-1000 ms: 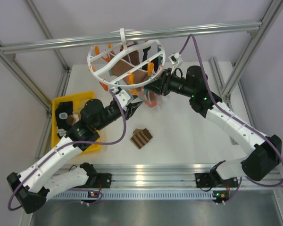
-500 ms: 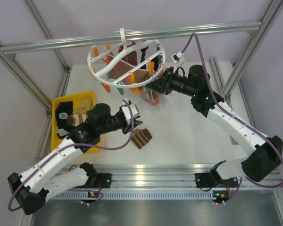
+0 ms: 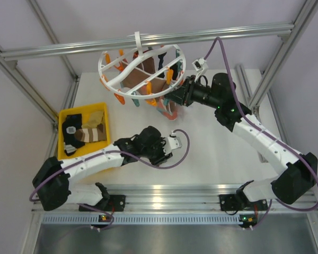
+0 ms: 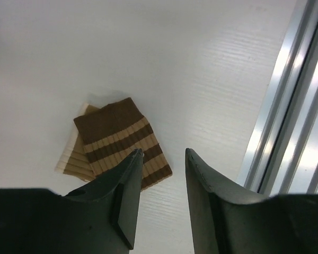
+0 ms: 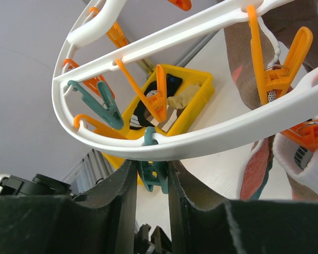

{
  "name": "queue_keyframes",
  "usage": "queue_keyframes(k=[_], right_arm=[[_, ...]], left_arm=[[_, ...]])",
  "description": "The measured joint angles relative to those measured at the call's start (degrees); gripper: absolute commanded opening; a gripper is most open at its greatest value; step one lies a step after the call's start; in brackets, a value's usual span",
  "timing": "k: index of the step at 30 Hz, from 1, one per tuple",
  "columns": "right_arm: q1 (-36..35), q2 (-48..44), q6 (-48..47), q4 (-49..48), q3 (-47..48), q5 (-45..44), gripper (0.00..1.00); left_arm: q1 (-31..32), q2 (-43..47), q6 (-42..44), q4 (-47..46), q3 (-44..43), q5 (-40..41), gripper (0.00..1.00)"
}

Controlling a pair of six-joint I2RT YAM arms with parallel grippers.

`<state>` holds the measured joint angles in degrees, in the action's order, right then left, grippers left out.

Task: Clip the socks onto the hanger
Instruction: Pick up the sock at the center of the board.

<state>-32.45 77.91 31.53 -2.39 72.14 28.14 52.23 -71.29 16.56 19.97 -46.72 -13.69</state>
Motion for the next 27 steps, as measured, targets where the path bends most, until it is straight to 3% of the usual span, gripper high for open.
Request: queue_keyframes(k=[10,13,14,15,17,22,27], right_arm=[[0.0,0.0,0.02,0.42,0.44,0.0,0.0],[0.0,0.0,0.02,0.44,0.44,0.0,0.0],[0.0,0.0,0.02,0.46,0.44,0.0,0.0],[0.0,0.0,0.02,0.46,0.44,0.0,0.0],[0.0,0.0,0.02,0.48,0.44,0.0,0.0],[0.0,0.0,0.0,0.52,0.44,0.0,0.0],[0.0,0.0,-0.02,0.52,0.44,0.0,0.0]], left_arm=[[0.61,-13.79,-0.07,-4.96,0.11,9.22,0.42],[0.63,-16.17,0.04,-7.13,0.11,10.54,0.37],[0.63,-17.03,0.11,-7.67,0.11,10.82,0.32],[0.66,-17.88,0.22,-8.04,0.11,11.06,0.16],[0.63,-18.6,0.44,-8.28,0.13,11.41,0.04],[0.66,-16.11,0.92,-7.82,0.13,11.19,0.0],[0.66,-5.53,-0.09,-4.7,0.11,9.35,0.0]])
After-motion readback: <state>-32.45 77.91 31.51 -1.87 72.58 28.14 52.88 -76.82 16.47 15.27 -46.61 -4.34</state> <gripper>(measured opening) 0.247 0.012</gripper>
